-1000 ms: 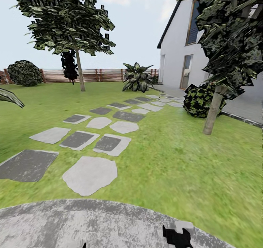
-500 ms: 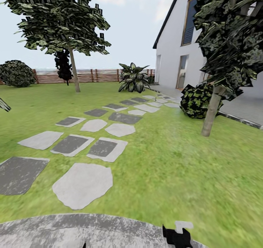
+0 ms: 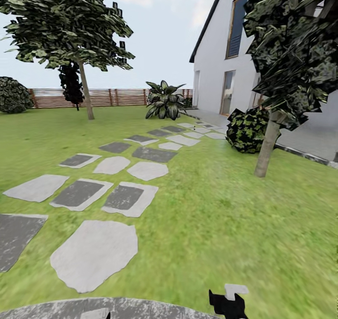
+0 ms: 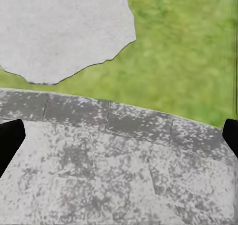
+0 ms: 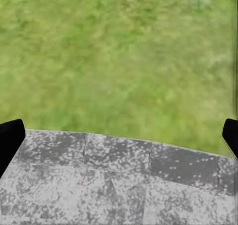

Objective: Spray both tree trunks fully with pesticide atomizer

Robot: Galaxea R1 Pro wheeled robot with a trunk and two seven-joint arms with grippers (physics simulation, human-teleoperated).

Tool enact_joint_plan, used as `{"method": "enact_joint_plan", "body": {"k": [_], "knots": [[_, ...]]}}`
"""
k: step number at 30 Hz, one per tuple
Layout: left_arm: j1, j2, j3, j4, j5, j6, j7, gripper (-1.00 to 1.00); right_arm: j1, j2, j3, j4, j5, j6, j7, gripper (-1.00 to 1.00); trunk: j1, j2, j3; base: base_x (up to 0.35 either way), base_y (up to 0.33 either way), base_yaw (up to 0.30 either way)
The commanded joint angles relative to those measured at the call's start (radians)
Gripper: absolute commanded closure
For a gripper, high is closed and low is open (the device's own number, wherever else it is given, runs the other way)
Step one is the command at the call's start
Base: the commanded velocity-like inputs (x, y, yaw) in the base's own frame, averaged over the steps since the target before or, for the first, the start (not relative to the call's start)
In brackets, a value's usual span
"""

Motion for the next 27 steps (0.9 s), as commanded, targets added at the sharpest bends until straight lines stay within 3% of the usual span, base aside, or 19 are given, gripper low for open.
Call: {"method": "enact_joint_plan", "body": {"k": [1,11,27], "knots": [[0.000,0.000,-0.002,0.000,0.007,-0.003,0.001,-1.00,-0.001,0.001,-0.004,0.001,0.000,-0.004,0.000,-1.00,0.001,0.000,-0.001,0.333,0.000,-0.258],[0.000,0.000,-0.002,0.001,0.007,-0.003,0.001,-1.00,-0.001,0.001,-0.003,0.001,0.000,-0.004,0.000,-1.00,0.001,0.000,-0.001,0.333,0.000,-0.261],[0.000,0.000,-0.002,0.001,0.007,-0.003,0.001,-1.00,-0.001,0.002,-0.003,0.001,-0.001,-0.003,0.000,-1.00,0.001,0.000,0.008,0.333,0.000,-0.029]]}}
